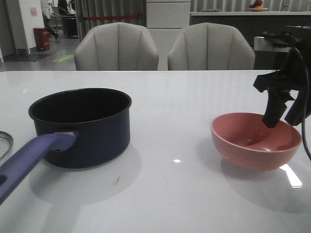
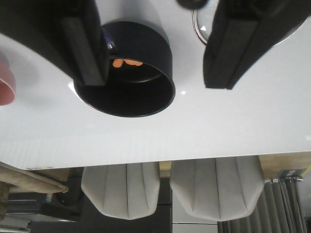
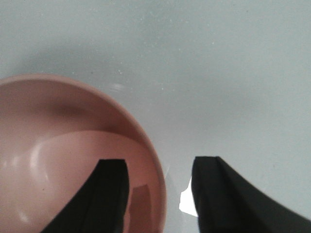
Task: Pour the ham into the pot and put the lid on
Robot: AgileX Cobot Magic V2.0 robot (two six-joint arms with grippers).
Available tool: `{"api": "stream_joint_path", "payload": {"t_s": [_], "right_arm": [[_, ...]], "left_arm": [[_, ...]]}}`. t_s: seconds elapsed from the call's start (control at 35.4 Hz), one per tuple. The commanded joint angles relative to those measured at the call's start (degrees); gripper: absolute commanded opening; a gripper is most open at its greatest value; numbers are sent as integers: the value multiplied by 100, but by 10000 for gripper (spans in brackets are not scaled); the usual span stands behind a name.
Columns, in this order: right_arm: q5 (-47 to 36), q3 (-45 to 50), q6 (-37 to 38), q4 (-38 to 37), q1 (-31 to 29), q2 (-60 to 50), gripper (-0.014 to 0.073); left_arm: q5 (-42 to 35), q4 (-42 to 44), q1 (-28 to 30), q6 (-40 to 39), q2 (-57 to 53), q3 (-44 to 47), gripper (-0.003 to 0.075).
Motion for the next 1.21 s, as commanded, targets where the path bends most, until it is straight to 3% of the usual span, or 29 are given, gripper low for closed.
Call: {"api": "stream_joint_path", "payload": {"t_s": [0.0,0.39,0.9,1.18], "right_arm": [[-72,-172,-89,-10,-20,-686,426],[-501,111,-346,179,670,-2729,418],[-3490,3723,-340,1047,797,-6497,418],[-3619,5012,-340,1047,797,-8400,418]], "left_arm": [[-405,-50,-32,1,62,-147,456],[-405,-50,-32,1,62,-147,456],[-415,-50,-32,1,62,-147,456],[-390,-50,-32,1,62,-147,456]]}}
